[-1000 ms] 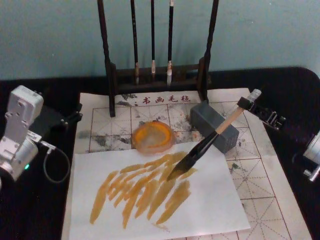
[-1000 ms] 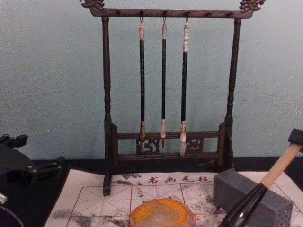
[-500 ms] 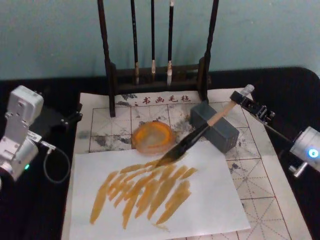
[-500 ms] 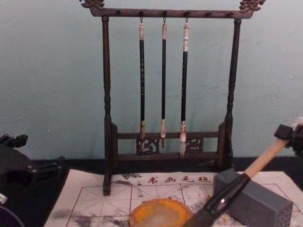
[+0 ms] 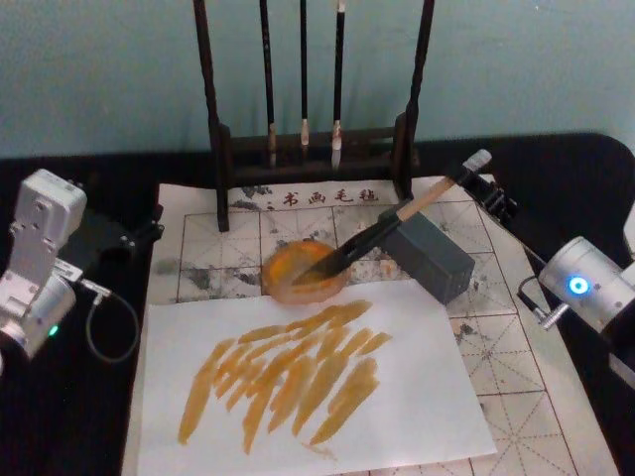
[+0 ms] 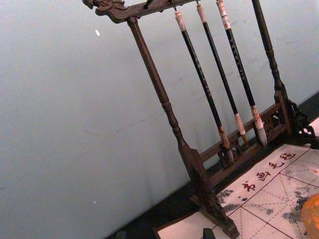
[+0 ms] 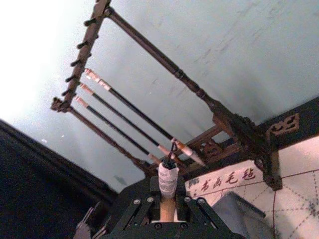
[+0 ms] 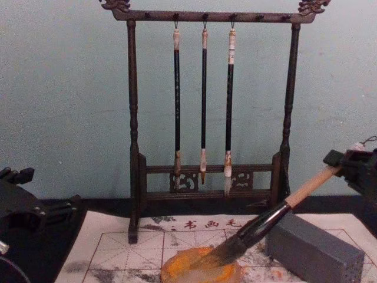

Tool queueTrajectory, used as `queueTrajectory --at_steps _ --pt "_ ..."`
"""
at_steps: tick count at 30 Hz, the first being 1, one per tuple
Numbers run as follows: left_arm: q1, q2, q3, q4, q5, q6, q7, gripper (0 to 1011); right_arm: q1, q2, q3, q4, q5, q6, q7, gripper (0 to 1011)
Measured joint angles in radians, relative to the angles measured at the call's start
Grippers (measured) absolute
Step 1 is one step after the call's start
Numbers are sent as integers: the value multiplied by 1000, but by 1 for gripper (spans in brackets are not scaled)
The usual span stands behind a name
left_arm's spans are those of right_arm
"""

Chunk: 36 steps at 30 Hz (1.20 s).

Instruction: Pick up the brush from the inkstone, write on the paper, then place the brush back to its original position.

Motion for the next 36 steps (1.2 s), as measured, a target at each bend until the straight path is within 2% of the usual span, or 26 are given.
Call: queueTrajectory --at_steps 9,16,36 --pt "0 0 0 0 0 0 0 1001 23 -64 1 43 -56 -41 -55 194" --pt "0 0 0 0 0 0 0 1001 33 -95 5 65 -82 -46 -72 194" --pt "0 0 0 0 0 0 0 1001 28 -150 38 84 -109 -31 -105 195"
